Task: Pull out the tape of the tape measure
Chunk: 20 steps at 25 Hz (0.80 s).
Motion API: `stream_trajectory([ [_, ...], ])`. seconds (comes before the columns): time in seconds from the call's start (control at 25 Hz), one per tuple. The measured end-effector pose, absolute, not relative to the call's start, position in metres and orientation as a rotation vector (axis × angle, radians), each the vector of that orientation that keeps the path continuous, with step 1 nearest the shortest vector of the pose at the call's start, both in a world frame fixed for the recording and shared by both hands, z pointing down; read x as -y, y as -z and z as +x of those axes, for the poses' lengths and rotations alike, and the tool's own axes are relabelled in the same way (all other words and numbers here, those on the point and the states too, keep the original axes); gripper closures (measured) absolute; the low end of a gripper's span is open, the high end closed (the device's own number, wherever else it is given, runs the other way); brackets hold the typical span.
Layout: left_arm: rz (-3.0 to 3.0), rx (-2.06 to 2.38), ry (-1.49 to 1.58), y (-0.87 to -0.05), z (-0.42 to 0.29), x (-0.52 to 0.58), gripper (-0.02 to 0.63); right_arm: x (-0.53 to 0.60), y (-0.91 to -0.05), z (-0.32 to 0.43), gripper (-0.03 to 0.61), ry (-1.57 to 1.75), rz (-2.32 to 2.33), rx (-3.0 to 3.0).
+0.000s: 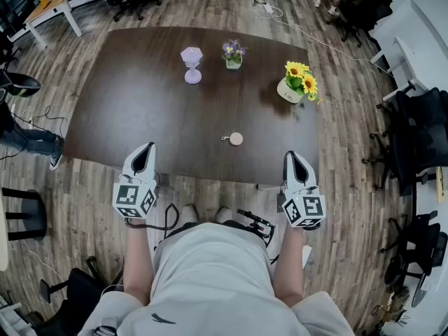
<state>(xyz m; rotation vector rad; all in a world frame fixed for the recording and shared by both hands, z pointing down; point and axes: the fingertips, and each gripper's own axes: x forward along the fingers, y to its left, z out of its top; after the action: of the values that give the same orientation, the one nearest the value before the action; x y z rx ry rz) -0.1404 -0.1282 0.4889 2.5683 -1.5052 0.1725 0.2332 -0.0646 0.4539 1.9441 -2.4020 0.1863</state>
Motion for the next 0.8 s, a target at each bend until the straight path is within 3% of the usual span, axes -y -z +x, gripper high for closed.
stream_trajectory([
  [0.8, 2.562, 1.494, -0.198, -0.4988, -0.1368, 0.1339, 0.607, 0.0746, -0.461, 0.2395, 0.577, -0.249, 1.992, 2.376],
])
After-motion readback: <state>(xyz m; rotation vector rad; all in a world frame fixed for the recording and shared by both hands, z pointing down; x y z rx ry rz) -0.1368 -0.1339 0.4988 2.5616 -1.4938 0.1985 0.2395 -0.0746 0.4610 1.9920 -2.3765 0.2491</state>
